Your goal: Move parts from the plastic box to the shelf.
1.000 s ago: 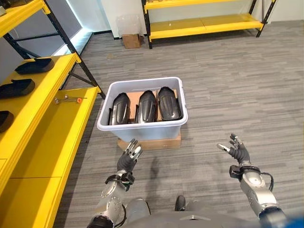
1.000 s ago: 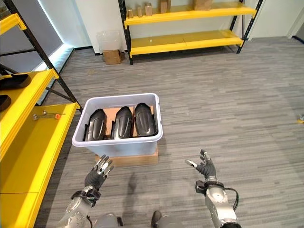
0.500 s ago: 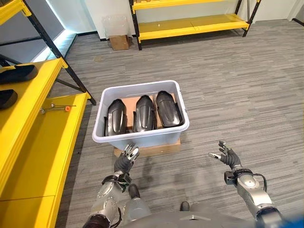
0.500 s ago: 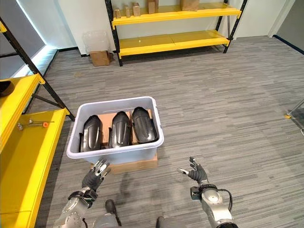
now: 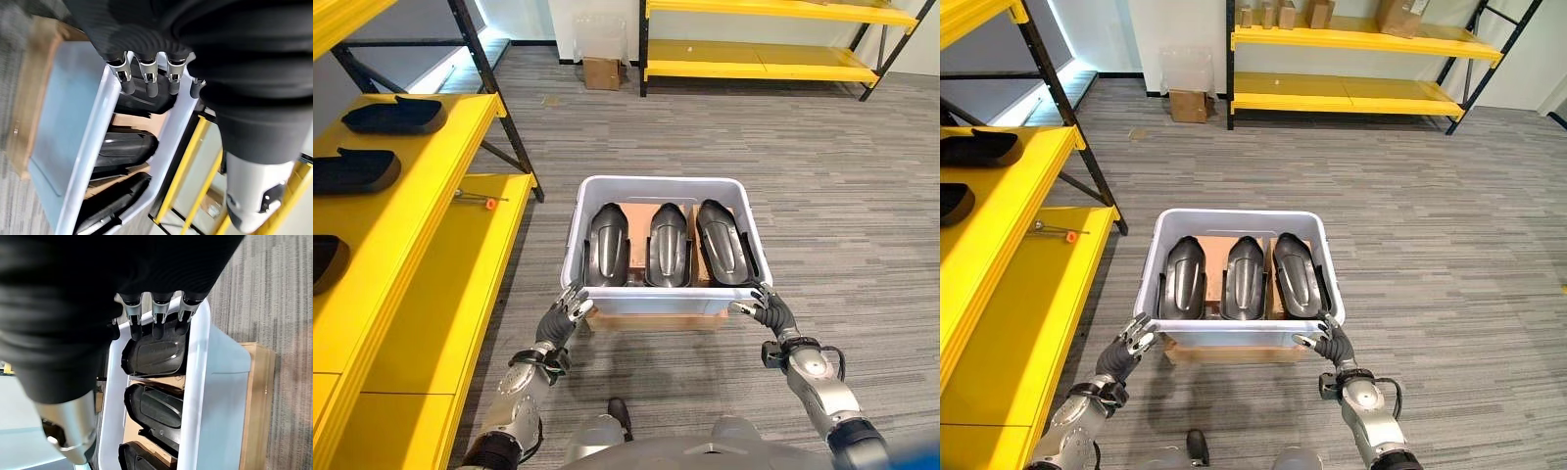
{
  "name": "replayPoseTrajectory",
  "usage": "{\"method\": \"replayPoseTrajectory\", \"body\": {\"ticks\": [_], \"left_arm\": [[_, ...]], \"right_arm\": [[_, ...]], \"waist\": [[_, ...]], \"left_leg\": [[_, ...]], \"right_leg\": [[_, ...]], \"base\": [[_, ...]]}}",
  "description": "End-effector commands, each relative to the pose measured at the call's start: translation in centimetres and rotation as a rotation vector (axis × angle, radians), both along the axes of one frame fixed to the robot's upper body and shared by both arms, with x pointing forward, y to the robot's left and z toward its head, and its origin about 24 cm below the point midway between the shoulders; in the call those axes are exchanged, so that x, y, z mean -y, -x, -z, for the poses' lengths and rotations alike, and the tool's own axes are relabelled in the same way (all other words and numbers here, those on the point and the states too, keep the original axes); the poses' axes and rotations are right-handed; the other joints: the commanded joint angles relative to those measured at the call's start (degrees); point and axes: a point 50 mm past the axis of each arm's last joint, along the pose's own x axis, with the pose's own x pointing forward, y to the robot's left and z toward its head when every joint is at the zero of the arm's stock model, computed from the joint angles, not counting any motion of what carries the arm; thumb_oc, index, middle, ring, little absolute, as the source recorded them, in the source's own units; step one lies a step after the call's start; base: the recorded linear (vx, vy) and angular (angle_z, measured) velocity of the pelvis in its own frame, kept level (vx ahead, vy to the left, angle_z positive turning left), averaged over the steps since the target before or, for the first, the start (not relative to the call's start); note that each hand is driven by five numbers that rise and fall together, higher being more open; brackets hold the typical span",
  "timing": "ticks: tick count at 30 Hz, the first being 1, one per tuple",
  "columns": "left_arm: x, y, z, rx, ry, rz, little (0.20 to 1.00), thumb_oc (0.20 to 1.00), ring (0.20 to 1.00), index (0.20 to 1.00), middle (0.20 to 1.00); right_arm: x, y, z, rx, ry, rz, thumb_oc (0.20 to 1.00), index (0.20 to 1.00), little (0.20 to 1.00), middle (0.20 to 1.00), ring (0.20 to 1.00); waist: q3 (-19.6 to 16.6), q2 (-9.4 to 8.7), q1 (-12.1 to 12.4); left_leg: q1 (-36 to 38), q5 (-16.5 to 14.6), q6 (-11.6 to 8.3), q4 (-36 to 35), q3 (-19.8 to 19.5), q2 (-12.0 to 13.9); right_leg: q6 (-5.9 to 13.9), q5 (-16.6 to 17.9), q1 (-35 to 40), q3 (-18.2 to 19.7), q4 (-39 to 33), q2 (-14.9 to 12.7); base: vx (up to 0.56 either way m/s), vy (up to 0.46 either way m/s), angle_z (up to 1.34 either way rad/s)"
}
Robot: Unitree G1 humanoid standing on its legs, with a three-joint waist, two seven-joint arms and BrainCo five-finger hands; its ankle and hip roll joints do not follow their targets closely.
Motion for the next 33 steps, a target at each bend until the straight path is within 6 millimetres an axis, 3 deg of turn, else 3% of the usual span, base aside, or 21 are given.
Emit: {"method": "replayPoseTrajectory", "body": {"ticks": [1, 2, 3, 4, 5, 6, 7, 10, 14, 19, 28, 30, 32, 33], "left_arm": [[0.3, -0.7, -1.9, 0.12, -0.028, 0.032, 1.0, 1.0, 1.0, 1.0, 1.0], [0.1, -0.8, -2.1, 0.123, -0.026, 0.014, 1.0, 1.0, 1.0, 1.0, 1.0], [0.1, -0.9, -2.2, 0.125, -0.026, 0.013, 1.0, 1.0, 1.0, 1.0, 1.0], [0.0, -1.1, -2.4, 0.131, -0.029, 0.007, 1.0, 1.0, 1.0, 1.0, 1.0], [0.0, -1.1, -2.5, 0.132, -0.03, 0.005, 1.0, 1.0, 1.0, 1.0, 1.0], [0.0, -1.1, -2.5, 0.131, -0.032, 0.0, 1.0, 1.0, 1.0, 1.0, 1.0], [0.1, -0.9, -2.5, 0.131, -0.033, -0.004, 1.0, 1.0, 1.0, 1.0, 1.0], [0.2, -0.3, -2.1, 0.124, -0.016, -0.051, 1.0, 1.0, 1.0, 1.0, 1.0], [1.1, 0.1, -2.1, 0.147, 0.039, -0.063, 1.0, 1.0, 1.0, 1.0, 1.0], [1.8, 0.9, -1.2, 0.104, 0.032, -0.007, 1.0, 1.0, 1.0, 1.0, 1.0], [2.3, 0.4, -1.2, 0.096, 0.042, 0.001, 1.0, 1.0, 1.0, 1.0, 1.0], [2.1, 0.5, -1.0, 0.076, 0.07, -0.054, 1.0, 1.0, 1.0, 1.0, 1.0], [1.7, 0.8, -0.9, 0.067, 0.073, -0.076, 1.0, 1.0, 1.0, 1.0, 1.0], [1.7, 0.8, -0.8, 0.064, 0.073, -0.074, 1.0, 1.0, 1.0, 1.0, 1.0]], "right_arm": [[0.2, -1.0, -1.3, 0.087, 0.009, 0.016, 1.0, 1.0, 1.0, 1.0, 1.0], [0.3, -1.1, -1.4, 0.099, 0.021, 0.044, 1.0, 1.0, 1.0, 1.0, 1.0], [0.3, -1.1, -1.4, 0.099, 0.022, 0.049, 1.0, 1.0, 1.0, 1.0, 1.0], [0.6, -1.0, -1.5, 0.095, 0.019, 0.068, 1.0, 1.0, 1.0, 1.0, 1.0], [0.6, -1.0, -1.4, 0.093, 0.017, 0.073, 1.0, 1.0, 1.0, 1.0, 1.0], [0.8, -0.9, -1.4, 0.089, 0.017, 0.073, 1.0, 1.0, 1.0, 1.0, 1.0], [0.8, -0.8, -1.3, 0.084, 0.026, 0.066, 1.0, 1.0, 1.0, 1.0, 1.0], [1.2, -0.6, -1.1, 0.069, 0.068, 0.11, 1.0, 1.0, 1.0, 1.0, 1.0], [2.2, -0.5, -0.8, 0.053, 0.079, 0.181, 1.0, 1.0, 1.0, 1.0, 1.0], [2.1, -0.6, -0.8, 0.061, 0.086, 0.143, 1.0, 1.0, 1.0, 1.0, 1.0], [2.3, -1.0, -1.4, 0.109, 0.139, 0.079, 1.0, 1.0, 1.0, 1.0, 1.0], [2.4, -1.3, -2.2, 0.17, 0.22, 0.078, 1.0, 1.0, 1.0, 1.0, 1.0], [2.5, -1.8, -3.4, 0.237, 0.238, 0.094, 1.0, 1.0, 1.0, 1.0, 1.0], [2.5, -1.9, -3.5, 0.246, 0.246, 0.09, 1.0, 1.0, 1.0, 1.0, 1.0]], "waist": [[-1.56, 1.07, 0.33], [-1.03, 1.01, -0.63], [-1.12, 1.1, -0.72], [-0.88, 0.65, -1.08], [-0.87, 0.54, -1.11], [-0.9, 0.12, -1.1], [-0.6, -0.77, -1.54], [-1.22, -0.17, -1.14], [-2.48, 0.2, -0.37], [-2.97, 0.28, -0.16], [-2.22, 0.56, -0.92], [-1.84, 0.82, -0.77], [-0.44, 1.11, -0.05], [-0.34, 1.07, 0.07]], "left_leg": [[-1.88, -0.48, -1.06, 1.59, -4.38, 1.75], [-0.14, -0.93, -1.43, 0.72, -4.91, 1.85], [-0.16, -0.9, -1.54, 0.65, -4.97, 2.03], [0.88, -1.44, -2.38, 0.56, -5.05, 2.42], [1.14, -1.54, -2.65, 0.54, -4.95, 2.55], [1.8, -1.7, -3.55, 0.53, -4.27, 2.99], [2.84, -3.09, -3.72, 0.86, -4.61, 2.63], [3.1, -1.45, -5.45, 0.63, -4.34, 4.9], [3.31, -1.03, -6.79, 0.55, -4.12, 5.5], [3.27, -1.49, -7.27, 1.82, -3.27, 5.92], [-0.17, -3.71, -7.68, 12.12, -2.6, 7.05], [-2.43, -2.59, -8.03, 16.84, -3.97, 7.09], [-8.94, 1.69, -9.43, 28.85, -5.78, 9.02], [-9.85, 2.66, -9.63, 29.45, -6.31, 9.13]], "right_leg": [[-0.35, 5.23, 0.34, -2.61, 3.4, 5.25], [-0.5, 5.05, -1.51, -2.36, -2.19, 7.24], [-0.63, 5.28, -1.8, -2.4, -3.39, 7.61], [-0.75, 5.74, -1.99, -3.48, -11.57, 6.94], [-0.72, 5.95, -1.98, -3.85, -13.4, 6.63], [-0.49, 6.5, -1.15, -5.3, -19.89, 6.12], [1.03, 11.59, -3.11, -3.73, -22.77, 4.55], [0.24, 7.83, 0.51, -4.32, -27.09, 5.84], [-1.1, 6.5, 4.53, -5.52, -31.0, 6.82], [-2.13, 5.43, 6.63, -6.67, -32.21, 7.79], [-5.05, 2.59, 7.95, -5.87, -31.14, 9.66], [-5.89, 1.9, 7.99, -5.2, -30.87, 10.18], [-8.0, 0.56, 7.76, -5.25, -30.09, 10.9], [-8.14, 0.66, 7.56, -5.11, -30.1, 10.86]], "base": [[0.16, -0.001, 0.0], [0.13, -0.055, -0.03], [0.17, -0.157, -0.09], [0.12, -0.137, 0.0], [0.17, -0.213, 0.03], [0.16, -0.208, 0.04], [0.17, -0.227, -0.01], [0.13, -0.188, 0.14], [0.17, -0.152, -0.02], [0.11, -0.166, -0.03], [0.06, -0.163, 0.03], [0.04, -0.17, 0.02], [-0.02, -0.161, -0.07], [-0.04, -0.05, -0.02]]}}
